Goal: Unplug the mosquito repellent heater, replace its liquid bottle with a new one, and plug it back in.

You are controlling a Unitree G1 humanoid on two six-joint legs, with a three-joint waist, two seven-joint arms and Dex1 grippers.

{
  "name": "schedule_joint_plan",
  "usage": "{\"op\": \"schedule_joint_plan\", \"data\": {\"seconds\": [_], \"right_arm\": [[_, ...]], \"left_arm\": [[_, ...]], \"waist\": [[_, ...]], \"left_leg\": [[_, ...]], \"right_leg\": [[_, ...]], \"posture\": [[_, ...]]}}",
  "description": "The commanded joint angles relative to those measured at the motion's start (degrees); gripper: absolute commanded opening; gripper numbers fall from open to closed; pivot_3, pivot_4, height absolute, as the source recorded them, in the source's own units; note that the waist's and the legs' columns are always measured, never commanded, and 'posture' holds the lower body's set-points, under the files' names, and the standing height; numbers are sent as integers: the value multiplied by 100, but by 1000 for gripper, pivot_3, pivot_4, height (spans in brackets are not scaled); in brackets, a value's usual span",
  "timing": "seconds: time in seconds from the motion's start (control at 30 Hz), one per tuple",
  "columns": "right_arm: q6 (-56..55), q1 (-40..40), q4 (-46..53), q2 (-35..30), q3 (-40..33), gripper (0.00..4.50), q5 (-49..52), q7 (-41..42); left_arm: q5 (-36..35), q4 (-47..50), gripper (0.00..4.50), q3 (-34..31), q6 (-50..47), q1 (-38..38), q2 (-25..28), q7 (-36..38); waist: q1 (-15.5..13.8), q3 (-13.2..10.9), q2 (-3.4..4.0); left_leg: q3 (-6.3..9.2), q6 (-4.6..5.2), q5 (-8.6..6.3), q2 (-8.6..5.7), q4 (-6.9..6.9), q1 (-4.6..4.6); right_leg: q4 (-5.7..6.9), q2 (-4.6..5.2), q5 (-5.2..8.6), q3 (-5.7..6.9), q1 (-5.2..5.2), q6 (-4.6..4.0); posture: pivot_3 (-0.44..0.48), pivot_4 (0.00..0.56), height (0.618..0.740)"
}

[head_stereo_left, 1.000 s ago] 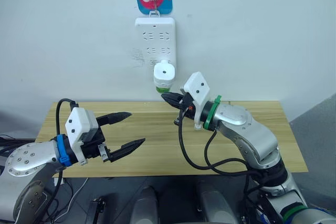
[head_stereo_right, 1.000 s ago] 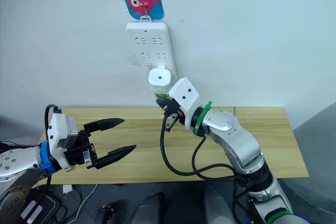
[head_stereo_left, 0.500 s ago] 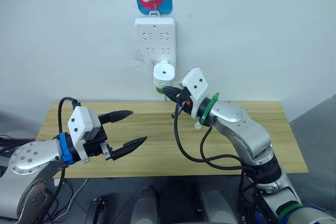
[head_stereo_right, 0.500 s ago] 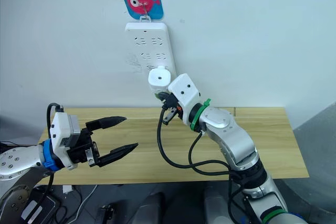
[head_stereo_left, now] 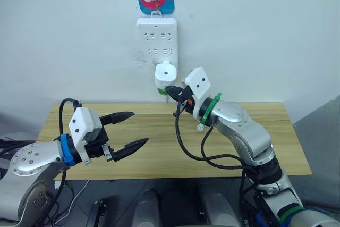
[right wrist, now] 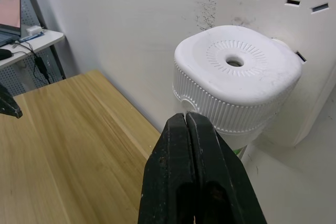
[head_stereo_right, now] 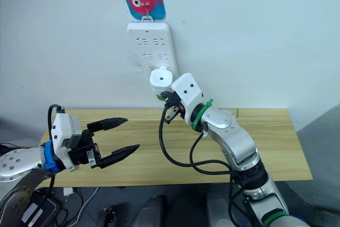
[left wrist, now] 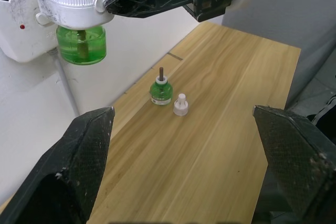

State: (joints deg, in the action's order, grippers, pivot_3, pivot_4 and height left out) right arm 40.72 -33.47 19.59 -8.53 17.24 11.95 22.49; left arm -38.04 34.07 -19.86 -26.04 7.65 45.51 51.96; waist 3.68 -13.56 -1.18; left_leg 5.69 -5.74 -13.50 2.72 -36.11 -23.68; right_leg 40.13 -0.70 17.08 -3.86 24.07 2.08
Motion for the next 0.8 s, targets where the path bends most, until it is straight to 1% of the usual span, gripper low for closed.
{"op": "schedule_joint_plan", "data": {"seconds": [0.03,0.47,0.6,0.73,0.8], "right_arm": [[-96,-212,13,90,-223,39,-107,-204],[65,-289,-186,102,-354,39,-352,-693],[185,-250,3,131,-440,39,-75,-529],[383,-135,466,-13,-418,39,440,9],[398,-54,733,-218,-358,39,606,293]], "left_arm": [[-1,39,4500,3,82,-51,5,2],[31,-25,4500,42,119,-73,-17,6],[46,-81,4500,49,126,-93,-28,4],[14,-200,4500,-10,134,-109,-60,13],[66,-308,4500,-38,211,-106,-77,31]], "waist": [[0,0,0],[1,1,-2],[2,2,-3],[1,2,-3],[7,2,-3]], "left_leg": [[0,0,0,0,-1,1],[1,-11,25,-3,-7,28],[1,-10,29,-3,-7,32],[2,-10,29,-3,-6,30],[1,-9,28,-3,-2,30]], "right_leg": [[2,0,-1,0,0,-1],[61,-4,-4,-5,-1,-7],[68,-5,-4,-6,-1,-7],[67,-5,-4,-5,-1,-8],[66,-4,-4,-5,0,-8]], "posture": [[-35,205,725],[-39,201,725],[-42,200,725],[-45,197,725],[-47,195,725]]}}
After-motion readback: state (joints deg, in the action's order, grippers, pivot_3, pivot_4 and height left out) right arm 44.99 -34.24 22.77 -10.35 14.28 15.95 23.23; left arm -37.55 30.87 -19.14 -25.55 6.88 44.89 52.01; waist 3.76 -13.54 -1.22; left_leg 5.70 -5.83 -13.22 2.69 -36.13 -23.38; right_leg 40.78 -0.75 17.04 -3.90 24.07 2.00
